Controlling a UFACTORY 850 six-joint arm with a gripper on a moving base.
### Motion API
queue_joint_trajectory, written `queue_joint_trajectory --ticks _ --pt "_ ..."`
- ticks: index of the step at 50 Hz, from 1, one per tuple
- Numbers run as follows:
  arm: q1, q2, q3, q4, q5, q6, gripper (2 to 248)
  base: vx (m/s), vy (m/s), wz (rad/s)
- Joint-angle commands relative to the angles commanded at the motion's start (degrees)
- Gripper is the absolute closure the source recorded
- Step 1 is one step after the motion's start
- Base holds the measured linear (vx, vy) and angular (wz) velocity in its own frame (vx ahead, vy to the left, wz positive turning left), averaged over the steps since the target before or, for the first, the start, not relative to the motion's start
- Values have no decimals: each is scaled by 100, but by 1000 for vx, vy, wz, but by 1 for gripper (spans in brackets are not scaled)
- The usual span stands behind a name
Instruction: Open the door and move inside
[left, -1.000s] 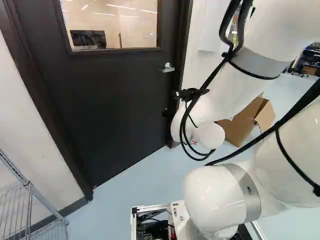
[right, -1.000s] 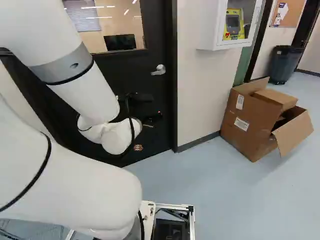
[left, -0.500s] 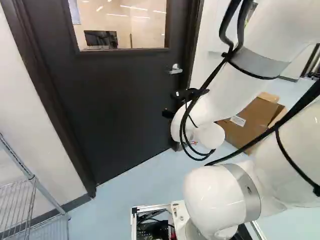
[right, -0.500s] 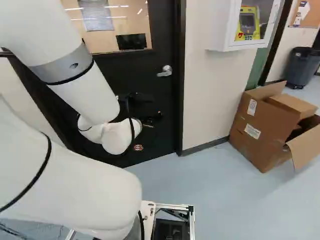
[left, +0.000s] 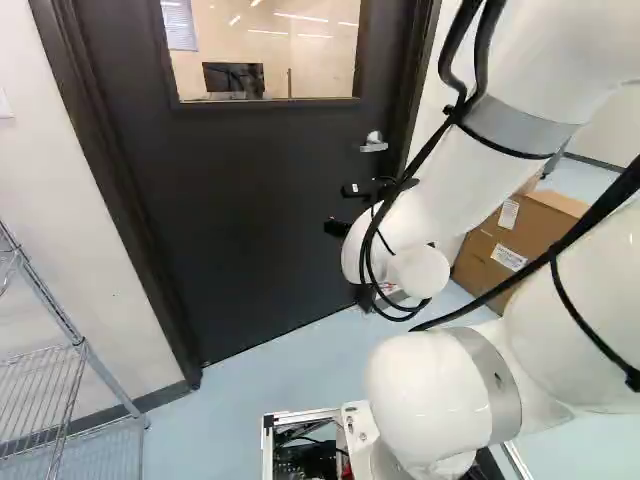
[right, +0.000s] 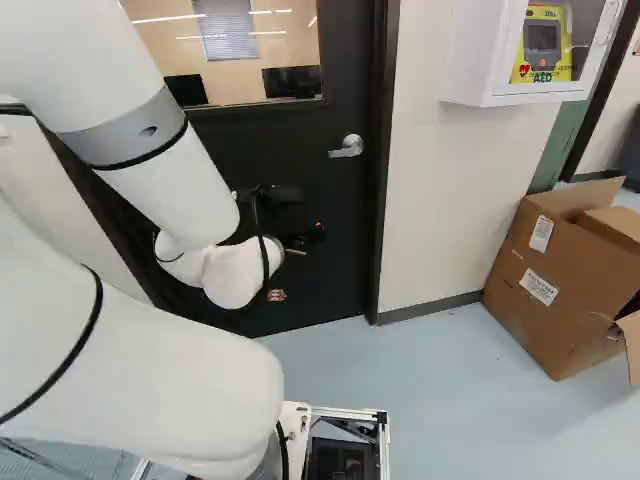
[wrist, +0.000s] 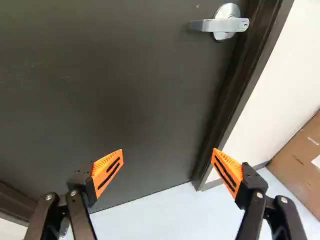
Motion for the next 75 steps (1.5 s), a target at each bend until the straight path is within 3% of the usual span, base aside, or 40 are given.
queue_joint_trajectory --ticks 52,75 --pt "0 -56 -50 0 0 0 3 65 -23 -8" --pt "-61 -154 -430 0 0 0 3 0 0 0"
